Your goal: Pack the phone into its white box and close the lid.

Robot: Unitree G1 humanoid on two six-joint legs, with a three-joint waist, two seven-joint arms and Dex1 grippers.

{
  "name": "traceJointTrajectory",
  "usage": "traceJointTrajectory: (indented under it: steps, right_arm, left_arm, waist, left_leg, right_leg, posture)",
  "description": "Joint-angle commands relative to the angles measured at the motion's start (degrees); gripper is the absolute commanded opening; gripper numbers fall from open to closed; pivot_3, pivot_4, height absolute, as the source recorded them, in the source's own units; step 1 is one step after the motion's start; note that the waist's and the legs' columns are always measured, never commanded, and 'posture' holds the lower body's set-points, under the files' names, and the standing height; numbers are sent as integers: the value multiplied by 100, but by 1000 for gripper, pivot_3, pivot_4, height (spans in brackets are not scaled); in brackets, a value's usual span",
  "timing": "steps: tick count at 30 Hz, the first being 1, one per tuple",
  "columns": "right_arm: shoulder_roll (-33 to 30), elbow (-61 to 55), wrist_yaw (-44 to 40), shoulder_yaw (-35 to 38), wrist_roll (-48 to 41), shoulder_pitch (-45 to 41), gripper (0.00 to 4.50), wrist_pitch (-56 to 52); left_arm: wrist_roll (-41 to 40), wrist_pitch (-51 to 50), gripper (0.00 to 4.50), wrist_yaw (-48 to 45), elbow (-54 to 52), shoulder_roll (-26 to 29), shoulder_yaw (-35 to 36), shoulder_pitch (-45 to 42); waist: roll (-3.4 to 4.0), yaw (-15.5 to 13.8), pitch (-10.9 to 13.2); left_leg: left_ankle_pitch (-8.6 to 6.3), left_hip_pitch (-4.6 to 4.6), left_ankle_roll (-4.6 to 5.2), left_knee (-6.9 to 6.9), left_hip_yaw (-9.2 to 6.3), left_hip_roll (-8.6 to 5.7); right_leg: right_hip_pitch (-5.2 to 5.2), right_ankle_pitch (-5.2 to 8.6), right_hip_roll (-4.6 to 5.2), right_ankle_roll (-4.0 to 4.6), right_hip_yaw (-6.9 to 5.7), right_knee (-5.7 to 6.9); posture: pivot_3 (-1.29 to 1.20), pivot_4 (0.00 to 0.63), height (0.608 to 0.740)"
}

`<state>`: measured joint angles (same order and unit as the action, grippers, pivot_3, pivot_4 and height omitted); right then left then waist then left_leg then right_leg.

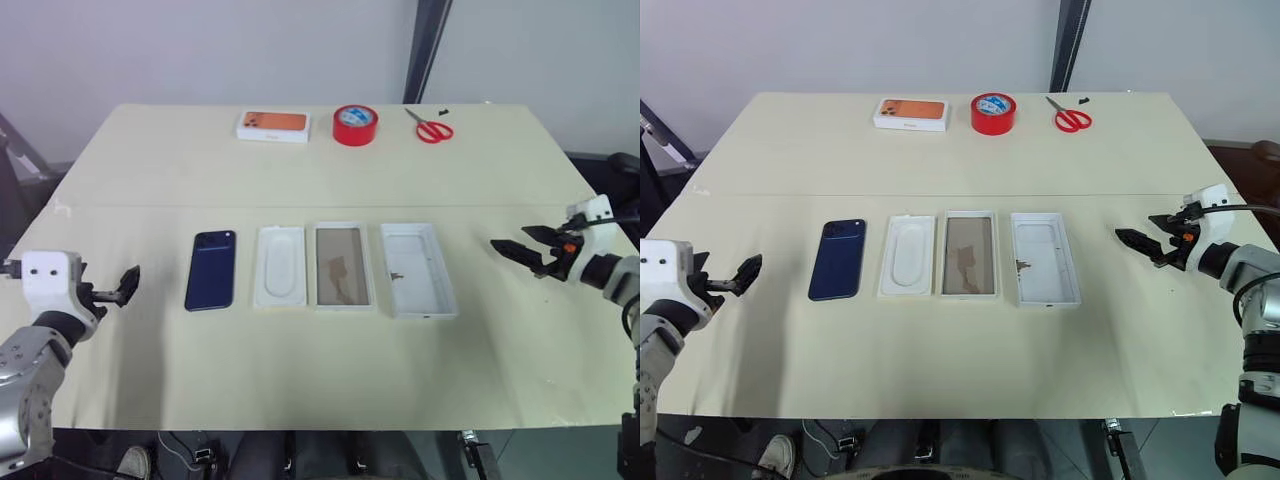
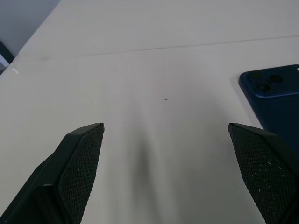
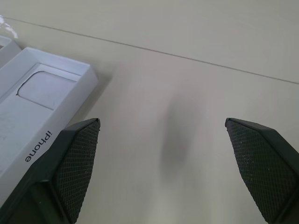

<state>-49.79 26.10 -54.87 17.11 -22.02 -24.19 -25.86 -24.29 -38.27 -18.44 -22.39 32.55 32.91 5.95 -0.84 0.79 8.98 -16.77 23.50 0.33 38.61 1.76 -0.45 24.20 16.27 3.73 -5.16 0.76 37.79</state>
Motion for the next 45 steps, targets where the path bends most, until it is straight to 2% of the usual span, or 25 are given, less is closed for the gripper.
traceJointTrajectory:
  steps: [1,11,14,19,24,28,32,37,45]
  right_arm:
    - [25,-220,-19,25,-60,-138,4488,49]
    - [360,-900,106,-230,-72,-196,4488,-38]
    - [563,-1322,180,-437,-72,-245,4488,-52]
    - [907,-2372,481,-804,-37,-136,4488,-231]
    - [1049,-3789,544,-1504,14,58,4488,-470]
    - [1123,-4432,536,-1914,13,55,4488,-567]
    - [1196,-4722,528,-2216,33,-4,4488,-580]
    - [1194,-4855,512,-2410,112,51,4488,-545]
    - [1085,-5119,484,-2437,184,358,4488,-528]
  left_arm:
    - [-39,-7,4472,64,-254,11,124,-1]
    - [-303,-215,4472,-33,-630,-15,52,59]
    - [-468,-415,4472,58,-948,-186,-343,-94]
    - [-584,-1016,4472,252,-1373,-398,-1385,-591]
    - [-797,-2369,4472,871,-1402,-758,-2044,-1510]
    - [-981,-4015,4472,1417,-1190,-1381,-1884,-2297]
    - [-867,-5205,4472,1729,-991,-2343,-1291,-3093]
    - [-854,-5423,4472,2025,-446,-2670,-1128,-3372]
    - [-1023,-5423,4472,2331,157,-2770,-1001,-3511]
  waist:
    - [0,6,0]
    - [0,2,0]
    - [0,0,0]
    - [0,-15,0]
    - [-1,-13,0]
    - [-3,-10,1]
    - [-11,-21,6]
    - [-11,-10,6]
    - [-11,-34,4]
  left_leg:
    - [0,0,0,0,0,0]
    - [1,0,-1,0,0,0]
    - [1,0,-1,0,0,0]
    - [1,0,-1,4,-1,-1]
    - [1,1,-1,6,-1,-2]
    - [1,1,0,21,-3,-2]
    - [2,3,1,31,-5,-2]
    - [3,4,-2,38,-5,-3]
    - [5,-2,-6,40,-8,-3]
  right_leg:
    - [0,0,0,0,0,0]
    - [0,0,0,-1,0,1]
    - [-1,0,0,-1,0,1]
    - [-3,-1,0,-2,-2,2]
    - [-2,-2,-2,-3,-3,7]
    - [-3,-2,-10,-4,-3,19]
    - [-5,-2,-17,-6,-4,21]
    - [-6,-1,-20,-7,-4,24]
    - [-15,-1,-19,-6,-4,22]
  posture:
    - [0,150,725]
    - [0,150,725]
    - [0,150,725]
    - [0,150,725]
    - [0,150,725]
    - [0,150,725]
    - [0,150,725]
    - [0,150,725]
    - [0,150,725]
